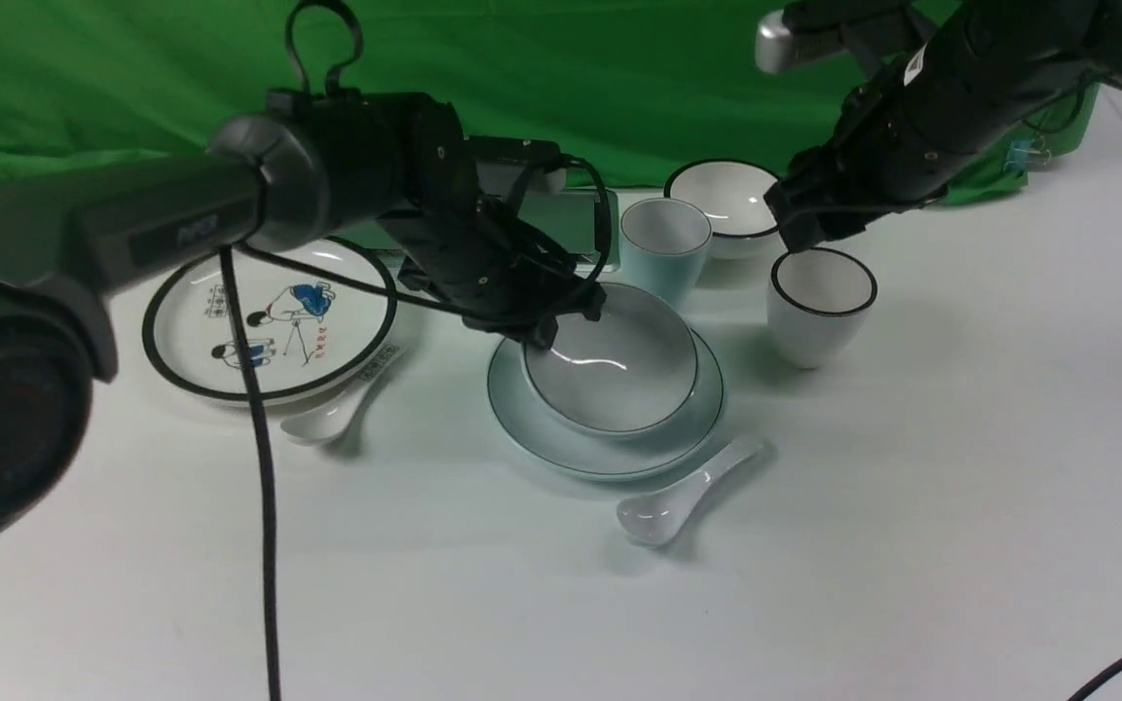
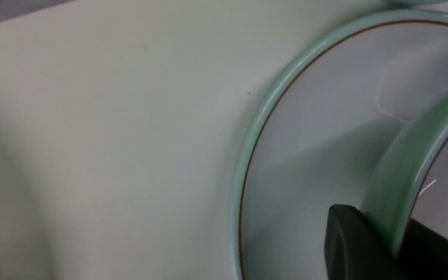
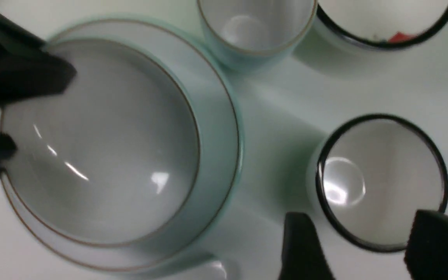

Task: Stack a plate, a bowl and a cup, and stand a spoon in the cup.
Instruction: Use the left arm to put the blue rice bowl into the blue large plate in the middle, then use the right arm to grab a blue teacup

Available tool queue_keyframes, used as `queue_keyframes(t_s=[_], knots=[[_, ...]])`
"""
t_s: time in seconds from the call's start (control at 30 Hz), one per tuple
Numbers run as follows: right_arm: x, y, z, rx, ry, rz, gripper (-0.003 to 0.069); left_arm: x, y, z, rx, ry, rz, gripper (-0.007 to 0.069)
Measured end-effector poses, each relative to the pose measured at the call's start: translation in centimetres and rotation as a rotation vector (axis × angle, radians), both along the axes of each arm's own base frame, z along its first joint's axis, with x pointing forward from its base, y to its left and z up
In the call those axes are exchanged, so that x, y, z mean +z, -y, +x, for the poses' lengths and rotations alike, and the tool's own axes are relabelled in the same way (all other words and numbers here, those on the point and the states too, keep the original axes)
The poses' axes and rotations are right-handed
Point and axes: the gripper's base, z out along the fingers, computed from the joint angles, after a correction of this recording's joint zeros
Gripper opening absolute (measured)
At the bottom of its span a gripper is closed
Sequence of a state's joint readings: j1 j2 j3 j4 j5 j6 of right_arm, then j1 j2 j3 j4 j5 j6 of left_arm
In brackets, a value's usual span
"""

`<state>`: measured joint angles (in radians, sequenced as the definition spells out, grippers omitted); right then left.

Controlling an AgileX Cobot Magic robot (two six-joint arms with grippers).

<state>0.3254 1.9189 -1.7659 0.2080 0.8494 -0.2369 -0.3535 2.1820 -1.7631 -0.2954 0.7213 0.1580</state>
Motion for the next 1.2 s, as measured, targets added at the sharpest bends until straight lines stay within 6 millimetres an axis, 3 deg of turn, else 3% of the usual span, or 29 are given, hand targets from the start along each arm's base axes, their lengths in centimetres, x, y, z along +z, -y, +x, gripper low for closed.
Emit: queue_keyframes(t_s=[0.17,0.37,0.47,0.67,0.7,0.73,0.87,1.0,1.1,1.2], knots=[[-0.7,-1.0,1.0,-0.016,0.031,0.106,0.0440,0.0,0.1,0.3,-0.025,0.006,0.042,0.0097],[-4.1,-2.2,4.3,-0.073,0.056,0.177,0.0450,0.6,-0.5,0.4,-0.031,0.015,0.125,0.0376],[-4.8,-2.7,5.8,-0.092,0.069,0.196,0.0450,1.9,-0.7,0.1,-0.029,0.029,0.130,0.0425],[-6.3,-3.1,7.8,-0.143,0.062,0.189,0.0450,7.5,-1.5,-1.3,-0.029,0.140,0.124,0.0363],[-6.7,-3.1,8.0,-0.148,0.055,0.185,0.0450,8.5,-1.6,-1.6,-0.029,0.158,0.121,0.0342],[-7.7,-3.1,8.2,-0.157,0.035,0.175,0.0450,11.0,-2.0,-2.6,-0.027,0.204,0.110,0.0284],[-8.7,-3.3,8.5,-0.171,0.025,0.183,0.0446,14.3,-2.9,-4.8,-0.024,0.263,0.094,0.0192],[-8.9,-3.6,8.8,-0.174,0.045,0.194,0.0394,15.0,-3.5,-6.5,-0.024,0.260,0.094,0.0148],[-9.6,-3.9,9.1,-0.176,0.062,0.204,0.0267,15.6,-4.3,-8.8,-0.023,0.261,0.094,0.0114],[-10.1,-4.0,9.2,-0.178,0.059,0.203,0.0209,15.9,-5.0,-10.4,-0.019,0.273,0.089,0.0102]])
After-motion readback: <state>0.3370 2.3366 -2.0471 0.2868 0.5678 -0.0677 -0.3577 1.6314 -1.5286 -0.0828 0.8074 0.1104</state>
